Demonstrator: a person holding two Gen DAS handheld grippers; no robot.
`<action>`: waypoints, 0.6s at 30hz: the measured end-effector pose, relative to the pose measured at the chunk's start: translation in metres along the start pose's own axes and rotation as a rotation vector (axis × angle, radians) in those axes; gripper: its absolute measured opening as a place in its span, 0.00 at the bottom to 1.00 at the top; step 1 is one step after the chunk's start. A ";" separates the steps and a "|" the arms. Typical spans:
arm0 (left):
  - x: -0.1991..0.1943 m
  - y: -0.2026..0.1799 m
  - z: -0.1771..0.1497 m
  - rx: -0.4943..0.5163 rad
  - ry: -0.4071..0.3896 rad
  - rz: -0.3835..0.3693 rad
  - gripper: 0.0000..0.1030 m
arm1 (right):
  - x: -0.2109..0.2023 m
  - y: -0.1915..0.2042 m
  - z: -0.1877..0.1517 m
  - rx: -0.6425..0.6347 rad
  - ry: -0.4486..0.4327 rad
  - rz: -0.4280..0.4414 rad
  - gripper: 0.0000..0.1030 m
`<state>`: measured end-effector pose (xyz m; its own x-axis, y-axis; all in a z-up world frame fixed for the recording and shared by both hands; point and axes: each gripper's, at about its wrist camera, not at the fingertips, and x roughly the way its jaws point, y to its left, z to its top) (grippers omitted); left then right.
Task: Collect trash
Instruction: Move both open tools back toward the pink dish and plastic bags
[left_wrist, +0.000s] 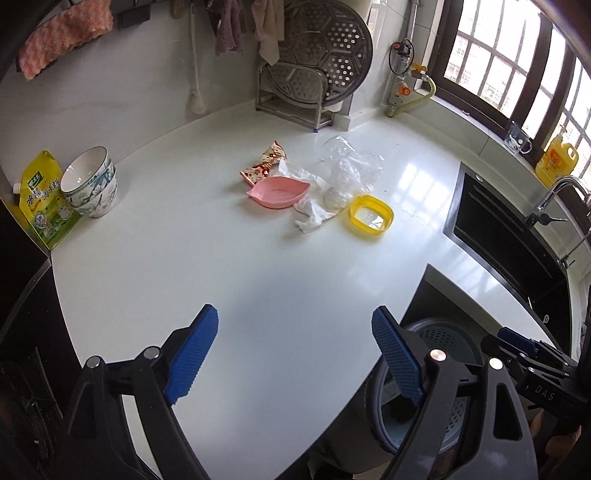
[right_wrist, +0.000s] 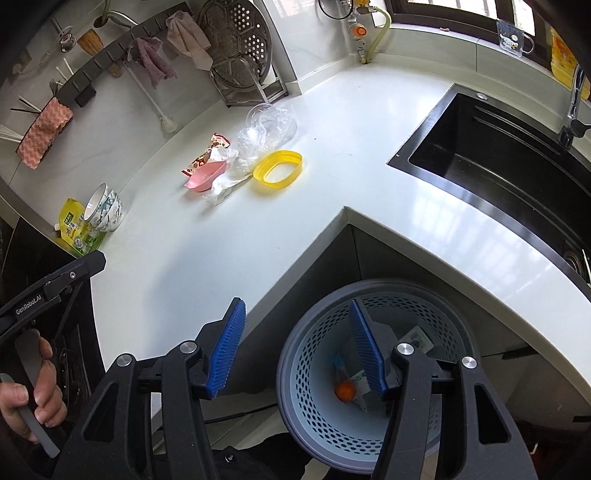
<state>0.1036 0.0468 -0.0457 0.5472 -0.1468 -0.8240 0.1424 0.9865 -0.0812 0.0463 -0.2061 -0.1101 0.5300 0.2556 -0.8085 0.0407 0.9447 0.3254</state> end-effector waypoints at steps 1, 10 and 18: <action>0.004 0.004 0.004 0.000 0.000 0.007 0.84 | 0.005 0.003 0.003 0.004 0.003 -0.001 0.56; 0.057 0.034 0.040 0.021 0.025 0.019 0.86 | 0.055 0.019 0.037 0.056 0.010 -0.017 0.60; 0.100 0.049 0.069 0.025 0.030 -0.002 0.86 | 0.095 0.031 0.080 0.043 -0.026 -0.039 0.67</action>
<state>0.2223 0.0755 -0.0931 0.5219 -0.1459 -0.8404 0.1643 0.9840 -0.0688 0.1656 -0.1688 -0.1380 0.5490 0.2131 -0.8082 0.0977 0.9440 0.3152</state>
